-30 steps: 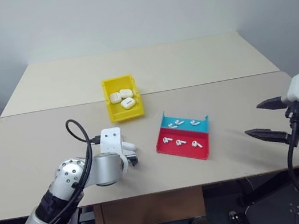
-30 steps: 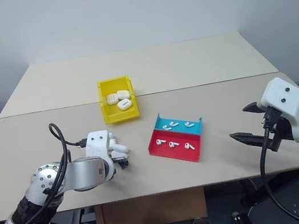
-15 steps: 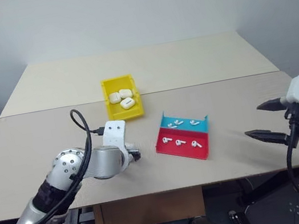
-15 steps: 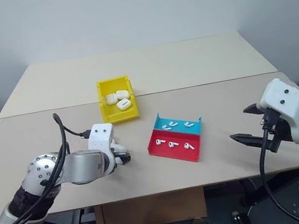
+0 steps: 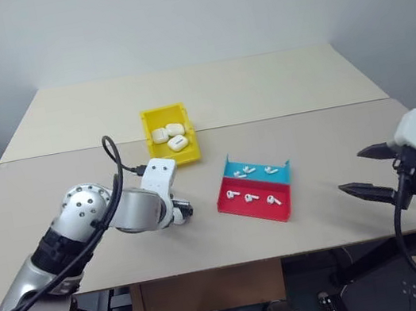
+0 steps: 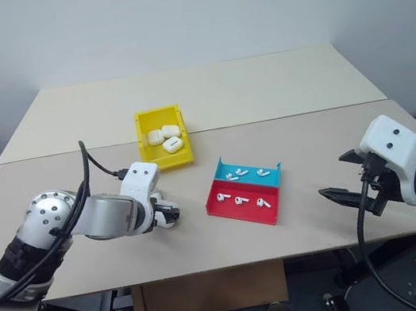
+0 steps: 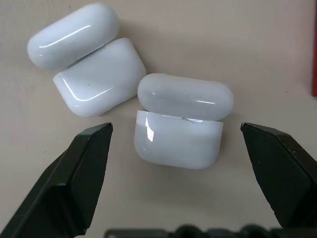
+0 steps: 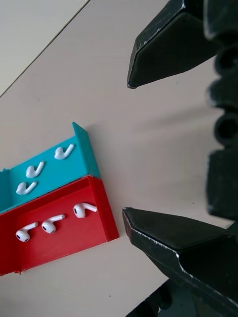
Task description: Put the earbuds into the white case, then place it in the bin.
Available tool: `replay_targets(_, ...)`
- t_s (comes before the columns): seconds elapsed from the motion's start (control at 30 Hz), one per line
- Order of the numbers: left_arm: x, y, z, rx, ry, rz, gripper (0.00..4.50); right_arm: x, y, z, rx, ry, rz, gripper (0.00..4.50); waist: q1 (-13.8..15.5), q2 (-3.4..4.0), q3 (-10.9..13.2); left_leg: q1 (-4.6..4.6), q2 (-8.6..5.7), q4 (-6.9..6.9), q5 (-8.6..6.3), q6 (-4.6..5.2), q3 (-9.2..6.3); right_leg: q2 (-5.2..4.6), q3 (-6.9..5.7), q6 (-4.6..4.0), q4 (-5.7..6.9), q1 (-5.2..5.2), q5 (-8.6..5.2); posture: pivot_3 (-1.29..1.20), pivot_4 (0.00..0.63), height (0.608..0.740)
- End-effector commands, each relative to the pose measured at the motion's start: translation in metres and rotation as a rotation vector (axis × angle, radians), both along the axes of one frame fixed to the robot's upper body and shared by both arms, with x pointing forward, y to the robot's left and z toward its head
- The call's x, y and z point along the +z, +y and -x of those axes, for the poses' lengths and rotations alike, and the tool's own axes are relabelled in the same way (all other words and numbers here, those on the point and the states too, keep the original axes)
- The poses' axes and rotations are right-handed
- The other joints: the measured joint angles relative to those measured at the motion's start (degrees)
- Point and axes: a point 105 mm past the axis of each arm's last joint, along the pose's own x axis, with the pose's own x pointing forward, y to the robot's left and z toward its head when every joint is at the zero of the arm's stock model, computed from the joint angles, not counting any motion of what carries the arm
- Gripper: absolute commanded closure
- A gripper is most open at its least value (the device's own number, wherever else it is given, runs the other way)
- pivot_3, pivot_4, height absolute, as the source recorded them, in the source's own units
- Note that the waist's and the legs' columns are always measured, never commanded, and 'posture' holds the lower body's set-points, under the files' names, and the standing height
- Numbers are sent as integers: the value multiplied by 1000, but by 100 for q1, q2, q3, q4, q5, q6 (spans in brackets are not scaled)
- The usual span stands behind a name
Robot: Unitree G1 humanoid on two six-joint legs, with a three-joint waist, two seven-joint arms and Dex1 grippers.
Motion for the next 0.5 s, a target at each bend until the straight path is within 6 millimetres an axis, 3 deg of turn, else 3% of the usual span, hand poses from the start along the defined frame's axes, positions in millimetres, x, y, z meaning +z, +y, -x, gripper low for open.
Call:
replay_targets(0.03, 4, 3, -1, -12, -5, -22, 0, 5, 2, 3, -13, -26, 3, 41, -1, 0, 0, -3, 0, 0, 0, 0, 0, 0, 0, 1, 0, -3, 0, 0, 150, 740)
replay_targets(0.5, -5, 5, -3, -59, 36, -62, 0, 1, 0, 4, -44, -25, -5, 41, 2, 0, 0, -3, 0, 0, 0, 0, 0, 0, 0, 0, 0, -3, 0, 0, 150, 740)
